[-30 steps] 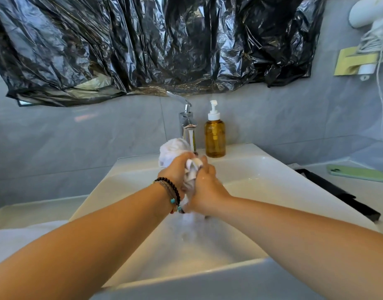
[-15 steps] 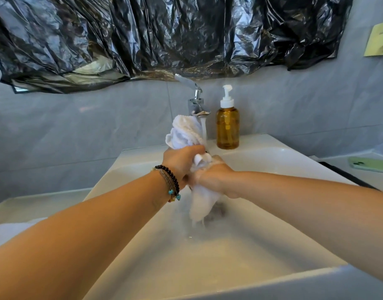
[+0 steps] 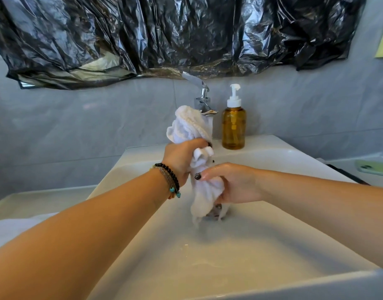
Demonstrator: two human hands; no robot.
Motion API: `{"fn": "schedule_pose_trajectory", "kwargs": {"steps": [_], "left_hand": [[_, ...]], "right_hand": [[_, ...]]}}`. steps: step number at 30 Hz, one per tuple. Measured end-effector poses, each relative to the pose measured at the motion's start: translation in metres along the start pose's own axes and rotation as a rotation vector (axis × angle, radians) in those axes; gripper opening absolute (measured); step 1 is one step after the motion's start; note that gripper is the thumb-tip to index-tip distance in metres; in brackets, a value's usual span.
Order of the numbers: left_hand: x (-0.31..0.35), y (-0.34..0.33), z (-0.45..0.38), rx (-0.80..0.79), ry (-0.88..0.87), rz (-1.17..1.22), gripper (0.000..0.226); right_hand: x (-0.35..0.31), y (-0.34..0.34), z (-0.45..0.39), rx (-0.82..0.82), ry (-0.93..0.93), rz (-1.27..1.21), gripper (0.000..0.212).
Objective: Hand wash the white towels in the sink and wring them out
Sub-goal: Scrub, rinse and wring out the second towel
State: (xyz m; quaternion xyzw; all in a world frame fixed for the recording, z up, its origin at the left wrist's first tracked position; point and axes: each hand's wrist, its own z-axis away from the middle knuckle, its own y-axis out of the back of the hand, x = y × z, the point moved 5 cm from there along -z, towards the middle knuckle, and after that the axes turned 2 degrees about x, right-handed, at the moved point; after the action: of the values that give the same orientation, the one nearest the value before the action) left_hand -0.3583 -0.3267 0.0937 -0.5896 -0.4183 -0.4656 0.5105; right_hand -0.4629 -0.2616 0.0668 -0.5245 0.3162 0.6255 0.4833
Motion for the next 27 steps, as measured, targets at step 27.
{"fn": "schedule_pose_trajectory", "kwargs": {"steps": [27], "left_hand": [[0.002, -0.025, 0.016, 0.189, 0.19, 0.226, 0.028]], "right_hand": [[-0.04, -0.034, 0.027, 1.261, 0.496, 1.845, 0.039]]}}
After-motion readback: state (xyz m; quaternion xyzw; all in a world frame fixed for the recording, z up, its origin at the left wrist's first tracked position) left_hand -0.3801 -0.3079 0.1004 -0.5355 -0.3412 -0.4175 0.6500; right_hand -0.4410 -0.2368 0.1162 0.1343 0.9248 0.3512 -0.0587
